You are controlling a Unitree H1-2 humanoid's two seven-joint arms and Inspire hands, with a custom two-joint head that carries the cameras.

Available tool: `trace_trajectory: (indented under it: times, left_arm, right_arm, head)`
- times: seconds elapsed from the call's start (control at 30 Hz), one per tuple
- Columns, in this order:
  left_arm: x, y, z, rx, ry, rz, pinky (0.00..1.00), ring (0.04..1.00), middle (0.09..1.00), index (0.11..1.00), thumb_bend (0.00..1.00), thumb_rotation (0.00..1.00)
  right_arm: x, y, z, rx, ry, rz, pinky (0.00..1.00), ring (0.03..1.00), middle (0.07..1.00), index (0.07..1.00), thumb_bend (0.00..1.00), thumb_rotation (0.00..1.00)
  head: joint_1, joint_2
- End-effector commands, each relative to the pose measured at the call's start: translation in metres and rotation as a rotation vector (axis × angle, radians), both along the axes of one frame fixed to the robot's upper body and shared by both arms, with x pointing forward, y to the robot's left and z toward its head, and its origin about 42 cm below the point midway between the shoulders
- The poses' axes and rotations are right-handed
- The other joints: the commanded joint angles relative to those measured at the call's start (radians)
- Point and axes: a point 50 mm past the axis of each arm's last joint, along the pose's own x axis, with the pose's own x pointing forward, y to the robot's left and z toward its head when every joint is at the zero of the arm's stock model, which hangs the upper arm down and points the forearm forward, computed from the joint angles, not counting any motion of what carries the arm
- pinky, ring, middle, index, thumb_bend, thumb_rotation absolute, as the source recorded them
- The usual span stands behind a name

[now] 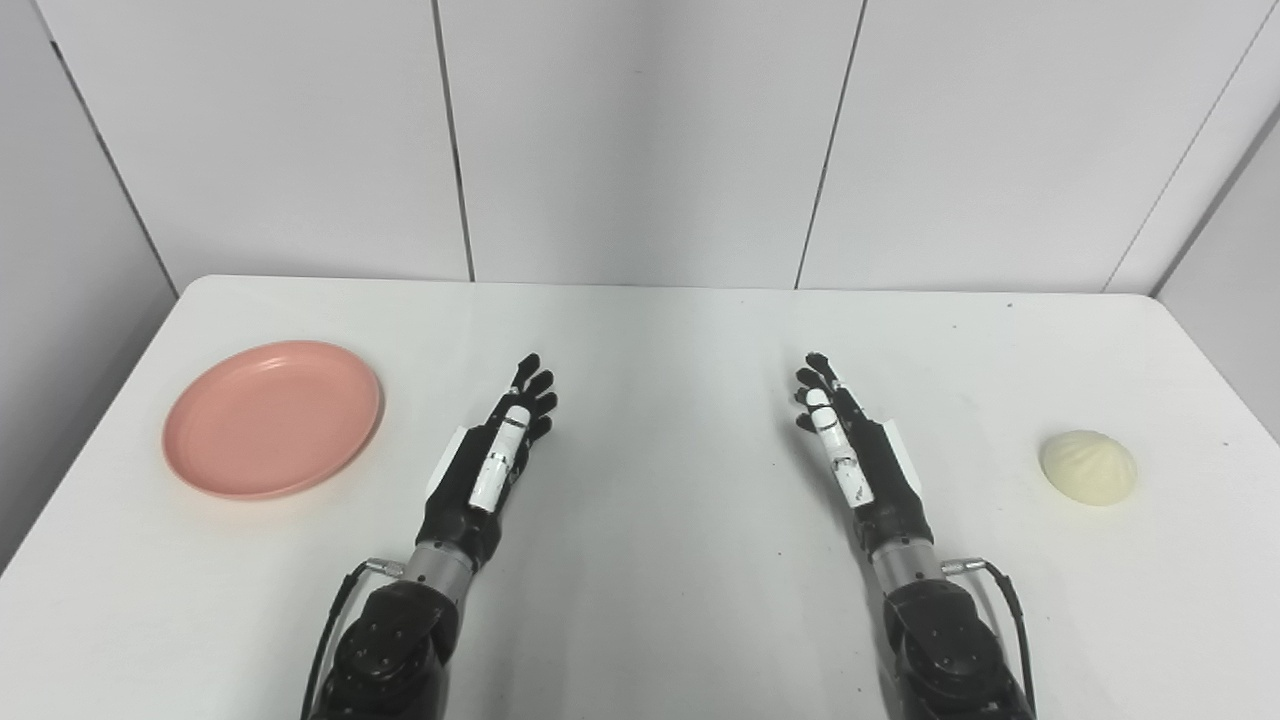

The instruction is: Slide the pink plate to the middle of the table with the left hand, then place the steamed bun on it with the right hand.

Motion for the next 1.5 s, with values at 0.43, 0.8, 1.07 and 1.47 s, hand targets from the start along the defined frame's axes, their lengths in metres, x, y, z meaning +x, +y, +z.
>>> trace_trajectory:
  times: [0.43,0.8,1.07,1.47]
  left_arm:
    - [0.002,-0.026,-0.045,0.056,0.154,0.001,0.97,0.965,0.984,0.996,0.35,1.0]
    - [0.006,-0.032,-0.049,0.056,0.165,0.014,0.96,0.962,0.982,0.992,0.37,1.0]
    - [0.008,-0.031,-0.045,0.055,0.146,0.029,0.97,0.968,0.985,0.994,0.37,1.0]
    - [0.021,-0.035,0.004,-0.011,-0.02,0.063,0.97,0.966,0.976,0.983,0.37,1.0]
  right_arm:
    - [-0.005,-0.018,-0.015,0.051,0.056,0.028,0.91,0.926,0.938,0.955,0.18,1.0]
    - [-0.002,-0.021,-0.017,0.047,0.04,0.037,0.92,0.93,0.942,0.958,0.17,1.0]
    - [0.0,-0.022,-0.019,0.053,0.039,0.042,0.94,0.94,0.951,0.967,0.17,1.0]
    - [0.005,-0.025,-0.022,0.057,0.038,0.046,0.94,0.943,0.954,0.97,0.16,1.0]
  head:
    - [0.167,-0.047]
    - [0.179,-0.06]
    - [0.184,-0.064]
    - [0.194,-0.076]
